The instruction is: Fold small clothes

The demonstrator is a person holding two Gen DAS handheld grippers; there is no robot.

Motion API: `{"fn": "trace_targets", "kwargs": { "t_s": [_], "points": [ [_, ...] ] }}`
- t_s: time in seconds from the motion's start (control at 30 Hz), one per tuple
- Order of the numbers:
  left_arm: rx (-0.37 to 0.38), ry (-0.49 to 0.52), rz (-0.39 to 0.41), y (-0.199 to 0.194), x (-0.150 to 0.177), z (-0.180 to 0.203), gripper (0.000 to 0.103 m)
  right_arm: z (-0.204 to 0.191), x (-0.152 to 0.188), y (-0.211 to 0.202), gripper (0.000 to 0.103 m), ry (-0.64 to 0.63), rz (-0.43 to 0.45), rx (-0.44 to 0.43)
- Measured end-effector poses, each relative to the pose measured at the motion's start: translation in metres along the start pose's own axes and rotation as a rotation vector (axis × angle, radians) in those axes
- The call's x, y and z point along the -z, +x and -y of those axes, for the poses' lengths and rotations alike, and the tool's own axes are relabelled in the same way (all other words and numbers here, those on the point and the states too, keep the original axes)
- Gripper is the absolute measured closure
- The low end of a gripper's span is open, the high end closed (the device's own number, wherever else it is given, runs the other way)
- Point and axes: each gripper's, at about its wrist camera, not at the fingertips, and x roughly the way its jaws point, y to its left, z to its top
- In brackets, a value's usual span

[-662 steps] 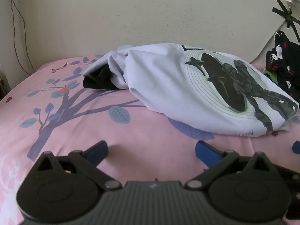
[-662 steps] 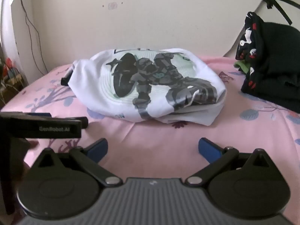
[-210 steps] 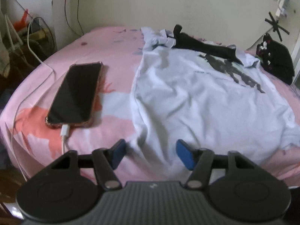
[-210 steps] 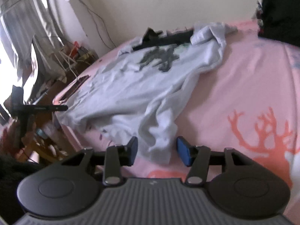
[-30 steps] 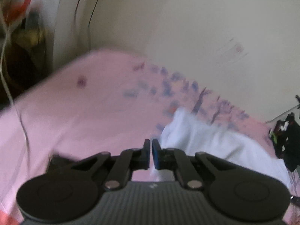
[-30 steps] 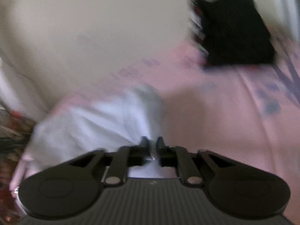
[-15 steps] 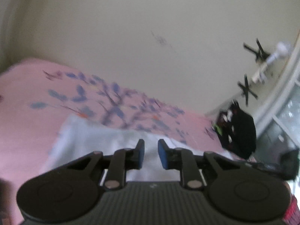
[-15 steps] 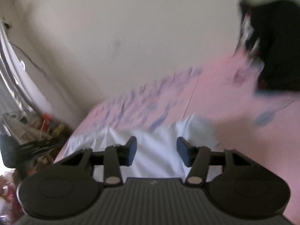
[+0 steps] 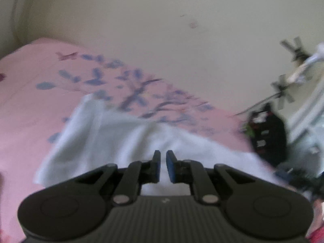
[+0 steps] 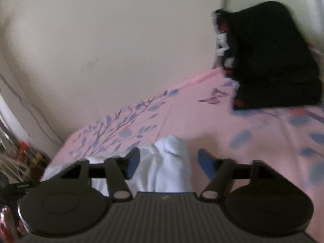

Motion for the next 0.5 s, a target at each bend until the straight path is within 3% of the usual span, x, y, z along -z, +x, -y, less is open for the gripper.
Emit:
{"fn": "trace_targets", "kwargs": {
  "t_s": [0.17, 0.27, 0.33, 0.4, 0.47, 0.5],
  "points": [
    [0.162, 0.036, -0.036, 0.033, -0.001, 0.048, 0.095, 0.030, 0.017, -0.001, 0.036, 0.179, -0.103, -0.022],
    [0.201, 0.042, -0.107, 0.063, 0.011, 0.065, 0.095, 0.035, 0.030, 0.006, 0.038, 0.254, -0.132, -0.081],
    [0.178, 0.037, -0.173, 0.081, 0.023, 0.065, 0.095, 0.027, 0.036, 0.006, 0.040, 0.248, -0.126, -0.082],
    [0.129, 0.030, -0.239, 0.097, 0.038, 0.059, 0.098, 0.021, 0.039, 0.012, 0.049, 0.267, -0.137, -0.096],
    [0.144, 0.013, -0.219, 0.097, 0.045, 0.051, 0.098, 0.020, 0.043, 0.023, 0.072, 0.308, -0.180, -0.130],
    [0.146, 0.000, -0.226, 0.095, 0.044, 0.048, 0.098, 0.017, 0.041, 0.027, 0.072, 0.314, -0.191, -0.127]
  ]
}}
